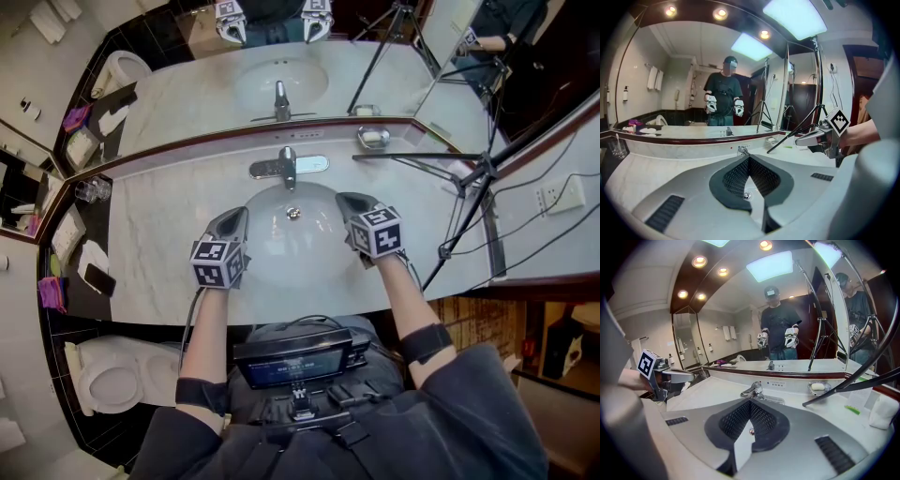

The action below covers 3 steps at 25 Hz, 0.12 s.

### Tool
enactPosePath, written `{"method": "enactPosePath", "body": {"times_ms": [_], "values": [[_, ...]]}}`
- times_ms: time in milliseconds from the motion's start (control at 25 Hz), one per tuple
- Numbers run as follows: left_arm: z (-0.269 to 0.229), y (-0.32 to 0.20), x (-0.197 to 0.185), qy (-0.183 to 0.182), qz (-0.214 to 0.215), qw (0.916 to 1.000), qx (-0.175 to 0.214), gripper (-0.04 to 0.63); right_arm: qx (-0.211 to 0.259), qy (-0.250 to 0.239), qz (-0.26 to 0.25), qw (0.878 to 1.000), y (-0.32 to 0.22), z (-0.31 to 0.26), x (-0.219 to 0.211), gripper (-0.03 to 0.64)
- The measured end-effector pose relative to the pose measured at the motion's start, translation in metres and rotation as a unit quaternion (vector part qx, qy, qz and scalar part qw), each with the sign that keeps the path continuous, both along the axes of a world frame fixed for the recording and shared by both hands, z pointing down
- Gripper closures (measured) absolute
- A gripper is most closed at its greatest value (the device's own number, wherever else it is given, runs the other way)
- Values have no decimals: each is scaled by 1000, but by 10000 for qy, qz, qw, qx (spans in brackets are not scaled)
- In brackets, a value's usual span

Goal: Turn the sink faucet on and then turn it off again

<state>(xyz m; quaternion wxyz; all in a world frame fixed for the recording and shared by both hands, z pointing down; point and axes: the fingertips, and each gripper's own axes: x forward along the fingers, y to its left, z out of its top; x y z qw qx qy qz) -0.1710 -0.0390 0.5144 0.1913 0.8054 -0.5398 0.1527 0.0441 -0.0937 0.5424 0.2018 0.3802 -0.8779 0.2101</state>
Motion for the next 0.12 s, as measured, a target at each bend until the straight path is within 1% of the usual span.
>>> {"method": "enactPosePath", "body": {"times_ms": [120], "values": [[-1, 0, 1, 6, -5, 10000, -11, 592, -11, -3, -9, 10000, 0, -1, 1, 604]]}}
